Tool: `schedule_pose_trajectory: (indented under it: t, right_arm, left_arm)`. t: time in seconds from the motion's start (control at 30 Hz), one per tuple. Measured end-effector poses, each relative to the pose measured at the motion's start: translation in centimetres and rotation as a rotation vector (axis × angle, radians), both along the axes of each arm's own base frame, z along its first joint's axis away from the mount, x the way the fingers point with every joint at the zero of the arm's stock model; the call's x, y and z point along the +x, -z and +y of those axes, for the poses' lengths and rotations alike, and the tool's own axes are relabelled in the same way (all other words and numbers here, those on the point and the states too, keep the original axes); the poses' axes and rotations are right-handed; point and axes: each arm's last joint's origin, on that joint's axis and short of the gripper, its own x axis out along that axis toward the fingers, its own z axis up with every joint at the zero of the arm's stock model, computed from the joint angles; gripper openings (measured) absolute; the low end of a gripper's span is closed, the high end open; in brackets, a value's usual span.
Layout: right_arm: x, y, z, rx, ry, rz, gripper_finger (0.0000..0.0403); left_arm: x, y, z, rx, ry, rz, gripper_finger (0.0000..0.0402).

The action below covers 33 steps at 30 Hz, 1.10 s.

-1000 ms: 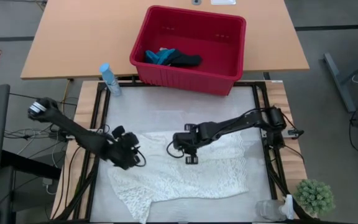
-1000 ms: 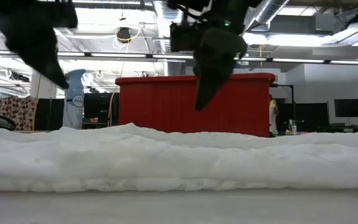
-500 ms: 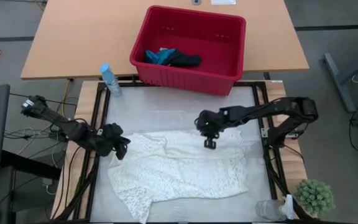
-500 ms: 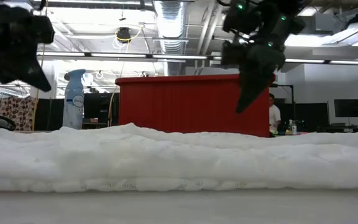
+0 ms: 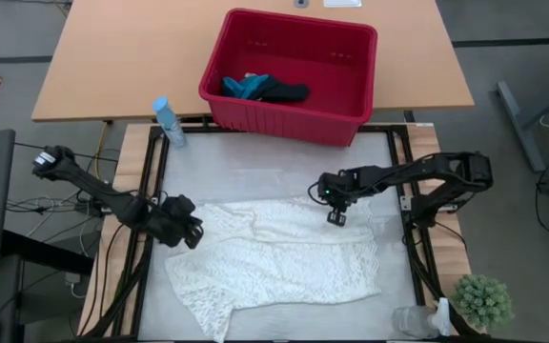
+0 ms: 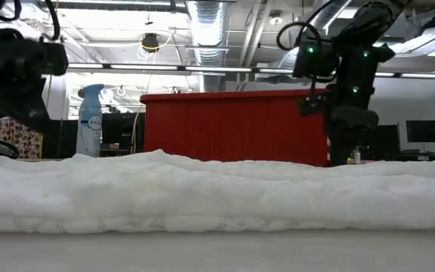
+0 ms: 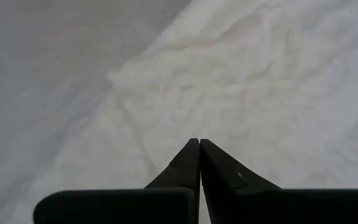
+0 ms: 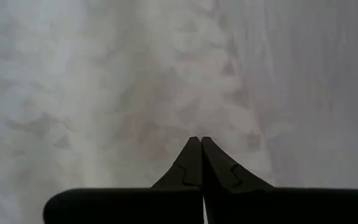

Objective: Fold Laundry from Bin
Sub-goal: Fold the white shirt

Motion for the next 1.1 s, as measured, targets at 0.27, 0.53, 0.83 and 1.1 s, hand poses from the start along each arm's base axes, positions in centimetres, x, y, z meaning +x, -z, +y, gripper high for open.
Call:
schedule_pose_trajectory:
  t: [0.27,0.53,0.83,1.1]
  right_arm:
    - [-0.4,0.2,-1.3,-0.023,0.052,0.011,0.0017]
    - [-0.7,0.2,-2.2,-0.024,0.091,0.016,0.0017]
    - [-0.9,0.3,-2.3,-0.04,0.133,0.038,0.0017]
    - [-1.5,0.3,-2.9,-0.157,0.228,0.088,0.0017]
  left_arm:
    - [1.2,1.9,0.5,0.016,-0.042,0.152,0.0]
    - [2.4,3.1,1.6,0.027,-0.026,0.259,0.0]
    - [3.8,4.5,4.4,0.095,0.013,0.382,0.0]
    - [5.1,4.9,8.2,0.157,0.059,0.362,0.0]
